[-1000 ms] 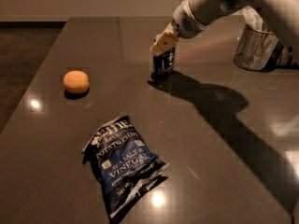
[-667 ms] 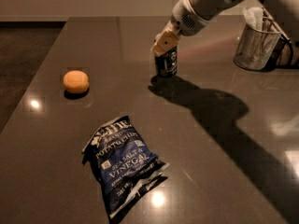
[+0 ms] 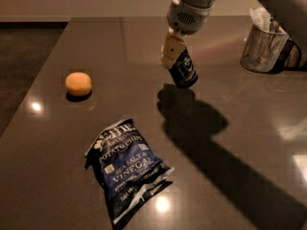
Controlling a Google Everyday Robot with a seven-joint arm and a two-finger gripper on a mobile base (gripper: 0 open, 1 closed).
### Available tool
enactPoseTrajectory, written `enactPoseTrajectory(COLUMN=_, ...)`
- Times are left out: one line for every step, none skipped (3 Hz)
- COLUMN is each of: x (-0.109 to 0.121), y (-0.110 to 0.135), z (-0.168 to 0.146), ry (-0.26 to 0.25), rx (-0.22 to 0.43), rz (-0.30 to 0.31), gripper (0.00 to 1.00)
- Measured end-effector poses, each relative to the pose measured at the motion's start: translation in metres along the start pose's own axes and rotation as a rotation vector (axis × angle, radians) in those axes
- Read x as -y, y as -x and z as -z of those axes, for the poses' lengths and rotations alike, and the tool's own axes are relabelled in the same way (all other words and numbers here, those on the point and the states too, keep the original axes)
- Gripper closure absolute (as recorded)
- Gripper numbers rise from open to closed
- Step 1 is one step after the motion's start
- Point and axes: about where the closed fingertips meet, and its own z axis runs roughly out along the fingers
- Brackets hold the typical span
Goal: Knock pepsi can over
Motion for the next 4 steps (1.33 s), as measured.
enactPoseTrajectory(x=-0.009, y=-0.001, z=-0.004, ry=0.008, rx=-0.130, rz=0.070, gripper=1.00)
enactPoseTrajectory(x=-0.012, y=-0.002, z=-0.021, ry=0.020, rx=-0.232, rz=0.123, gripper=0.75)
enactPoseTrajectory(x=-0.014, y=-0.004, z=-0.032, ry=0.029, rx=-0.272, rz=0.144, gripper=0.53)
enactPoseTrajectory(x=-0.017, y=-0.005, z=-0.043, ry=0.041, rx=-0.298, rz=0.162, gripper=0.30)
